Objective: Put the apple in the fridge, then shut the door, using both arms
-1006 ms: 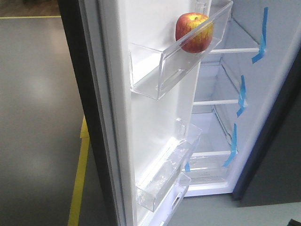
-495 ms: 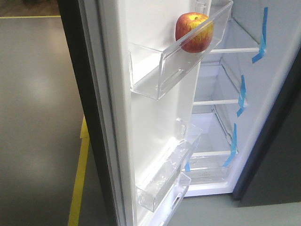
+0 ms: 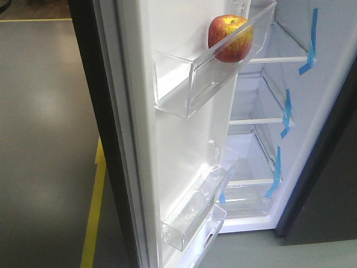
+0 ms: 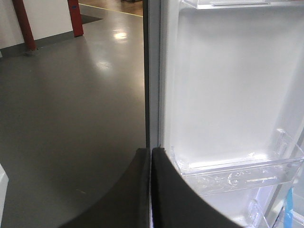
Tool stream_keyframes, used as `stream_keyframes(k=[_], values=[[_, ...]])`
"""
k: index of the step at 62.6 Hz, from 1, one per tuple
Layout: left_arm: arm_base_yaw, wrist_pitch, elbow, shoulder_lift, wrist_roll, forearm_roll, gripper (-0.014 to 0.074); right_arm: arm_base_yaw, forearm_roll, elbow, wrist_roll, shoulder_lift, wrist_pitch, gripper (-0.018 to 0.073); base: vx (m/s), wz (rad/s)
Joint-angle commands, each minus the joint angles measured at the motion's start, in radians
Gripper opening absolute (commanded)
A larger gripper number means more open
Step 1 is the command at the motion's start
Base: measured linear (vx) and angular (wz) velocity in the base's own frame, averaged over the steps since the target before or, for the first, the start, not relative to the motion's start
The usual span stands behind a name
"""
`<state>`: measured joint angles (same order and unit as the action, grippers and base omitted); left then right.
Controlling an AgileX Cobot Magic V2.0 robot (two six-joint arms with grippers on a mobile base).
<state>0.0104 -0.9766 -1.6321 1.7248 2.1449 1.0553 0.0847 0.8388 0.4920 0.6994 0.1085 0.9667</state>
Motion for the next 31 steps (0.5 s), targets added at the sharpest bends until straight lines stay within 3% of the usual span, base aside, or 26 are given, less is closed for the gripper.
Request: stream_keyframes(k=[1, 22, 31], values=[[-0.027, -0.055, -0.038, -0.029, 0.008, -0.056, 0.0391, -0.003, 0.038, 0.022, 0.006, 0.015, -0.046, 0.0004, 0.0, 0.0], [-0.076, -0.233, -0.037, -0.028, 0.008, -0.037, 0.0391, -0.003, 0.041, 0.022, 0.006, 0.015, -0.101, 0.0004, 0.0, 0.0], [-0.134, -0.307, -0.037, -0.03, 0.008, -0.035, 0.0391, -0.003, 0.041, 0.022, 0.006, 0.016, -0.135, 0.0004, 0.0, 0.0]])
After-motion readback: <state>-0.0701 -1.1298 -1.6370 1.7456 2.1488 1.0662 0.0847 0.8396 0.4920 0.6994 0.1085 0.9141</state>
